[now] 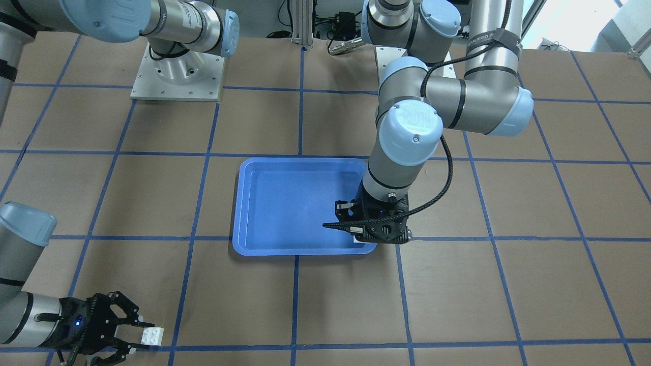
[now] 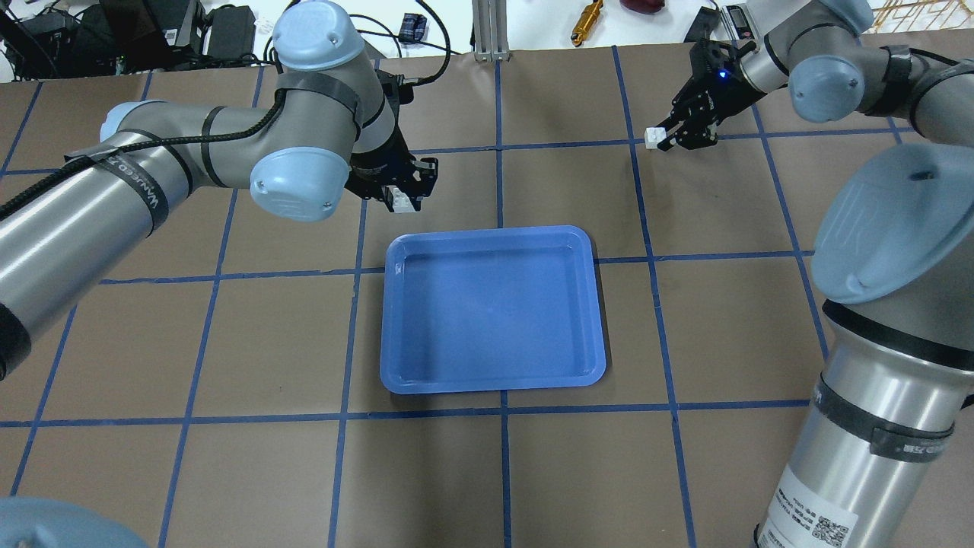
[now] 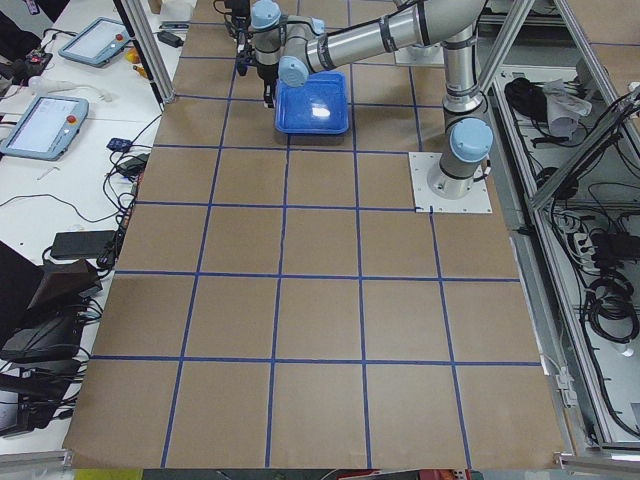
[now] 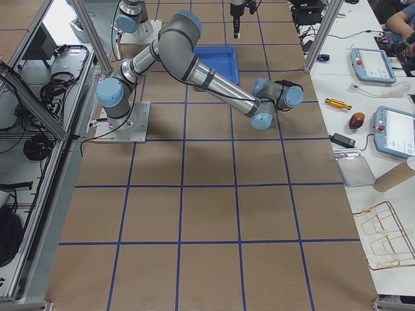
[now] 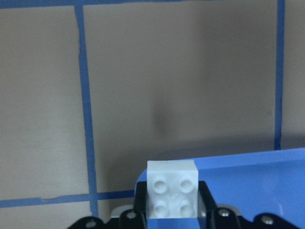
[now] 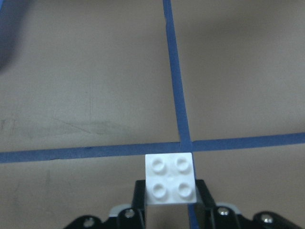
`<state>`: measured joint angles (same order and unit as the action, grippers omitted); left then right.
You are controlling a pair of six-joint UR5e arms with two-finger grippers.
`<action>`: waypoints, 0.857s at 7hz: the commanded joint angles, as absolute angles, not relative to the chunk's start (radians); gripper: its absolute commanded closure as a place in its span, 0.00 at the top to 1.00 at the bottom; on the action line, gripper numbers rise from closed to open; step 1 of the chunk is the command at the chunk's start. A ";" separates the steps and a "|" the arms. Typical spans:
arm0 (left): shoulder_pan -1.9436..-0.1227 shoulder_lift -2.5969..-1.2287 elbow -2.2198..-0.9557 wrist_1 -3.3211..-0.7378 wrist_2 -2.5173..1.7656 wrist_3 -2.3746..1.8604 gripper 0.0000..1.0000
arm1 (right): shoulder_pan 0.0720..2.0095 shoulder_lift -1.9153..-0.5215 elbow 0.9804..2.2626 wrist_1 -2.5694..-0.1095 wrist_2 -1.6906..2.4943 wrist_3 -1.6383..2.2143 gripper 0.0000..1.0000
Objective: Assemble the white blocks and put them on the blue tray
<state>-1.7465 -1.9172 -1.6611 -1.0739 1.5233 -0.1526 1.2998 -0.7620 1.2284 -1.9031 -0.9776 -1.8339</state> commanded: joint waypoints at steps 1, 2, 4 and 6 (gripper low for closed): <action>-1.834 -1.862 -1.757 -1.069 1.529 -0.248 0.08 | 1.314 -0.819 1.235 -1.885 -0.977 -1.780 0.00; -1.850 -1.847 -1.819 -1.004 1.529 -0.270 0.08 | 1.343 -0.860 1.258 -1.884 -0.977 -1.705 0.00; -1.858 -1.851 -1.922 -0.844 1.528 -0.284 0.08 | 1.364 -0.960 1.363 -1.885 -0.979 -1.697 0.00; -1.868 -1.879 -1.927 -0.813 1.526 -0.346 0.08 | 1.364 -1.070 1.541 -1.904 -0.974 -1.709 0.00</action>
